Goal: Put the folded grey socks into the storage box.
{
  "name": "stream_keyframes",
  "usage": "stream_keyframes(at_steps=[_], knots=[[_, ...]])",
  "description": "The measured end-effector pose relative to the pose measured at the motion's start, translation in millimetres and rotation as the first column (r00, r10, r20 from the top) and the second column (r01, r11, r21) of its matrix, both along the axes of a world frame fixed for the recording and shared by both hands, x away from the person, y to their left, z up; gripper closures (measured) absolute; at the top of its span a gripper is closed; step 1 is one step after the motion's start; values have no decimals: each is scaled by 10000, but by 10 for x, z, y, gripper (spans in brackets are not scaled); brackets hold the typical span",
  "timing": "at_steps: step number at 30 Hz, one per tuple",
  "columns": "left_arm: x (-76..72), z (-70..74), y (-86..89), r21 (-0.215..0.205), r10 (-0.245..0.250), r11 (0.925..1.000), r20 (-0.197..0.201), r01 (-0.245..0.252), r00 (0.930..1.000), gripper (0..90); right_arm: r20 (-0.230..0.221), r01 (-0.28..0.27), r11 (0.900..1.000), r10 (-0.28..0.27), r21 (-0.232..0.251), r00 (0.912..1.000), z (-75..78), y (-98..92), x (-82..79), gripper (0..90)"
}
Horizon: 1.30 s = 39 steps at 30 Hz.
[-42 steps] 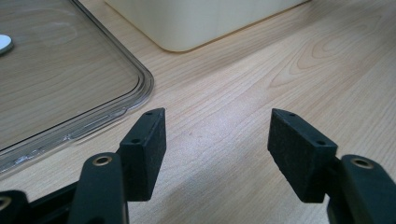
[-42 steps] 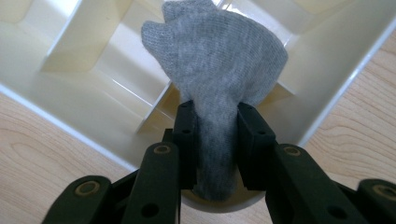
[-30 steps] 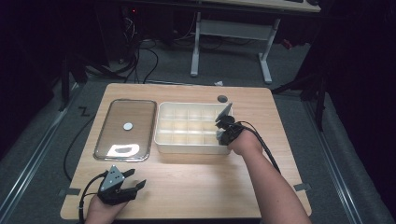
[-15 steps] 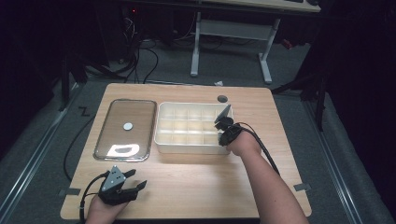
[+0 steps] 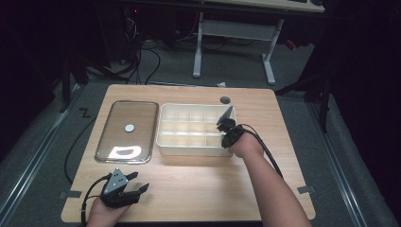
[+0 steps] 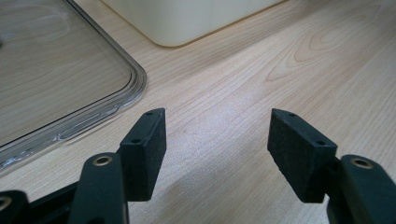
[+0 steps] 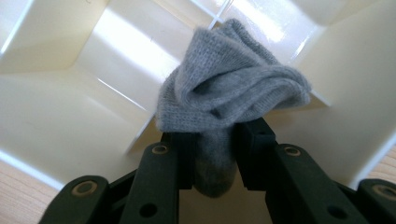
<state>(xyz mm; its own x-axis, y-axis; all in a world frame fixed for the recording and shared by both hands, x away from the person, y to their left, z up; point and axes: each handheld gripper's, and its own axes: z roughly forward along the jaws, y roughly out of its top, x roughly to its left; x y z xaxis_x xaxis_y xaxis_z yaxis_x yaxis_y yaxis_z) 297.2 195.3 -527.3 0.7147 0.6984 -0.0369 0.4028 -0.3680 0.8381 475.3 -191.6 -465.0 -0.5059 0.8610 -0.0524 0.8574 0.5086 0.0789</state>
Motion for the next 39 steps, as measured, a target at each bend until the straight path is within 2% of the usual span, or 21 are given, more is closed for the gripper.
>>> stream_keyframes(at_steps=[1, 2, 12, 15, 21, 22, 24, 28, 34, 39], knots=[[0, 1, -1, 24, -5, 10000, 2, 5, 10000, 379, -70, 264, 9997, -264, -6, 9996, 6, 14, -11, 714], [1, 0, -2, 32, -6, 10000, 1, 6, 10000, 379, 22, -19, 10000, 19, -35, 10000, 7, 3, -1, 711], [2, 1, 2, 12, 14, 10000, 5, -14, 10000, 378, 11, 300, 9995, -300, 100, 9995, 83, -4, -12, 677], [5, 2, 2, 42, -29, 10000, -43, 29, 10000, 378, 175, 109, 9998, -112, 172, 9998, 116, -29, -15, 651], [11, -3, -6, 94, -45, 9999, -27, 45, 10000, 378, 369, 161, 9983, -181, 554, 9992, 241, -64, -67, 624], [12, -5, -8, 93, -45, 9999, -44, 45, 10000, 378, 350, 319, 9976, -341, 622, 9988, 267, -59, -80, 624], [13, -6, -10, 90, -52, 9999, -61, 53, 10000, 378, 475, 133, 9976, -166, 681, 9987, 323, -68, -81, 623], [16, -6, -10, 89, -73, 9999, -53, 74, 10000, 378, 692, 117, 9958, -181, 913, 9974, 453, -61, -67, 626], [13, -3, 2, 45, -52, 10000, -45, 52, 10000, 378, 1032, 183, 9932, -303, 1148, 9942, 592, 11, -6, 669], [11, -2, 14, -3, -11, 10000, -38, 11, 10000, 379, 1220, 231, 9948, -352, 993, 9919, 558, 49, 42, 802]])
